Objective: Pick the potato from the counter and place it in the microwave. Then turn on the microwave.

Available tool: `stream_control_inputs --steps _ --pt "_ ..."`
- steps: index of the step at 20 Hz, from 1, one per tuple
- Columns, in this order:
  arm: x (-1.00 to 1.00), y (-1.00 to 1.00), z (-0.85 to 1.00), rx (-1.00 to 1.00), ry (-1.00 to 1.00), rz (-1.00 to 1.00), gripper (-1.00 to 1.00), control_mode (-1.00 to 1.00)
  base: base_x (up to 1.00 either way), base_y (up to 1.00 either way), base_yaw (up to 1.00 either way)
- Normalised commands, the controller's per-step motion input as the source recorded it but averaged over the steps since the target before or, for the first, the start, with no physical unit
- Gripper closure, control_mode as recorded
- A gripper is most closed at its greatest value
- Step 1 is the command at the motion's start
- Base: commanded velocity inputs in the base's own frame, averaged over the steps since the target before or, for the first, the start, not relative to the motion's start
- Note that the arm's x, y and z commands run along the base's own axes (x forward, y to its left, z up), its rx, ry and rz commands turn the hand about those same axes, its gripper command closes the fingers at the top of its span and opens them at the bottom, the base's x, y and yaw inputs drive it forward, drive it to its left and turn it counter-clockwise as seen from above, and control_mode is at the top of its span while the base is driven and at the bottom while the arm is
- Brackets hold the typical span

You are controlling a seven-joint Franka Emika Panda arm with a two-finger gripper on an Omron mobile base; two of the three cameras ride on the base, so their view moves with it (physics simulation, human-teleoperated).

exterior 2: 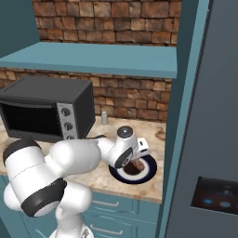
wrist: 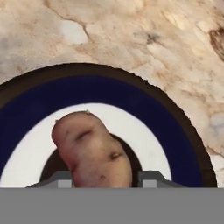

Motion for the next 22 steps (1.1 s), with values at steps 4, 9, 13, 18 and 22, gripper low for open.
stream_control_inputs --steps 4,9,13,18,22 --pt "-0.14 0.09 0.30 0.00 0.00 0.00 1.00 -1.00 0.00 0.00 0.00" --pt "-0.17 0.12 0.34 0.00 0.00 -0.01 1.00 -1.00 0.00 0.00 0.00" --pt "-0.20 0.10 0.35 0.00 0.04 -0.03 1.00 -1.00 0.00 0.00 0.00" --pt "-0.19 0.11 0.34 -0.03 0.13 -0.09 1.00 -1.00 0.00 0.00 0.00" --pt "-0.18 0.11 0.33 -0.02 0.04 -0.12 1.00 -1.00 0.00 0.00 0.00"
